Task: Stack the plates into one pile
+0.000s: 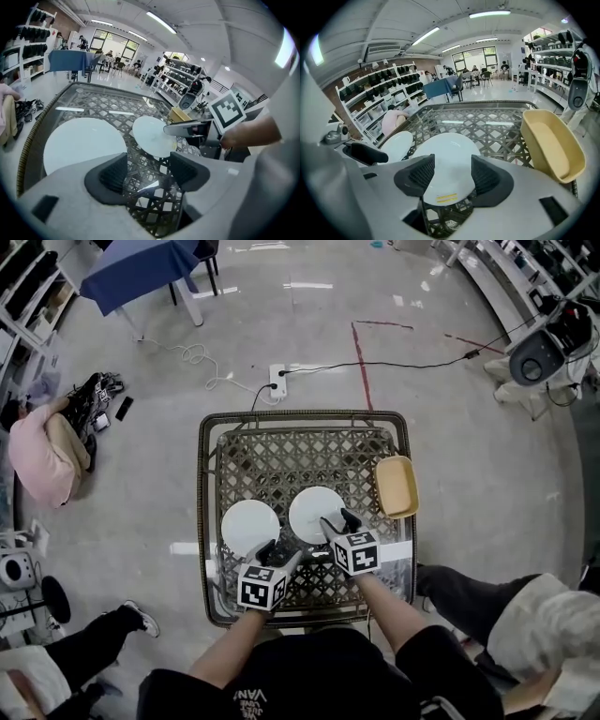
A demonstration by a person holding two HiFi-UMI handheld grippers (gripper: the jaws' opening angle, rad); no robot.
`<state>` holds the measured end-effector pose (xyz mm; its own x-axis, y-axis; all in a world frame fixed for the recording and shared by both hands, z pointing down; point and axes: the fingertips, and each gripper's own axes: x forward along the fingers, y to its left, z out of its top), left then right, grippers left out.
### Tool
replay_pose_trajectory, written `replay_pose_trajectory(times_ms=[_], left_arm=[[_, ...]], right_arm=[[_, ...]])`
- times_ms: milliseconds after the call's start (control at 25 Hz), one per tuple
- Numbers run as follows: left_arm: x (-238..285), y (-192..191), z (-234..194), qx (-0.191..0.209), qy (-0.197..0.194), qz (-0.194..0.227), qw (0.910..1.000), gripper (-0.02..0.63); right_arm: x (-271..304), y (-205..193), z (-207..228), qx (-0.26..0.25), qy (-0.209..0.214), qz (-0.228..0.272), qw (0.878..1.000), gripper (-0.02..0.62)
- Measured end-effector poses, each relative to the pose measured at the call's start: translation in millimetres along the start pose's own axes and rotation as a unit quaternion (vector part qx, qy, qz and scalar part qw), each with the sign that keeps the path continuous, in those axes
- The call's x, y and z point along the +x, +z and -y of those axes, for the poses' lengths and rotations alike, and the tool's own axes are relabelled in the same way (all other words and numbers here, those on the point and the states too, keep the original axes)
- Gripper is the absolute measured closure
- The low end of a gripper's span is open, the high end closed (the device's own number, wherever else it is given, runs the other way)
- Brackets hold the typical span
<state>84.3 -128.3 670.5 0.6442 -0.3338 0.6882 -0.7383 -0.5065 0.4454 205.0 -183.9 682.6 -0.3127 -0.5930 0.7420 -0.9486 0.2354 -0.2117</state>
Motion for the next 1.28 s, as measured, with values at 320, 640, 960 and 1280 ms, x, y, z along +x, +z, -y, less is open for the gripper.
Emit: replay_pose_trajectory(times_ms=[320, 640, 960, 1280], left_arm=[[29, -3, 28, -0.030, -0.018, -0.017, 0.9992, 0.324], [50, -3, 24, -0.099, 0.000, -0.013, 0.9950, 0.313], [54, 3, 22, -0.122, 0.003, -0.010, 0.9925, 0.310], [54, 1, 25, -0.113, -0.014, -0.020, 0.9933, 0.310]], right_arm=[[8, 12, 38, -0.033, 0.003, -0.013, 0.999, 0.366], [27, 12, 34, -0.075, 0.035, -0.028, 0.996, 0.365], [29, 13, 28, -0.087, 0.050, -0.026, 0.995, 0.400], [18, 1, 30, -0.050, 0.043, -0.024, 0.998, 0.414]])
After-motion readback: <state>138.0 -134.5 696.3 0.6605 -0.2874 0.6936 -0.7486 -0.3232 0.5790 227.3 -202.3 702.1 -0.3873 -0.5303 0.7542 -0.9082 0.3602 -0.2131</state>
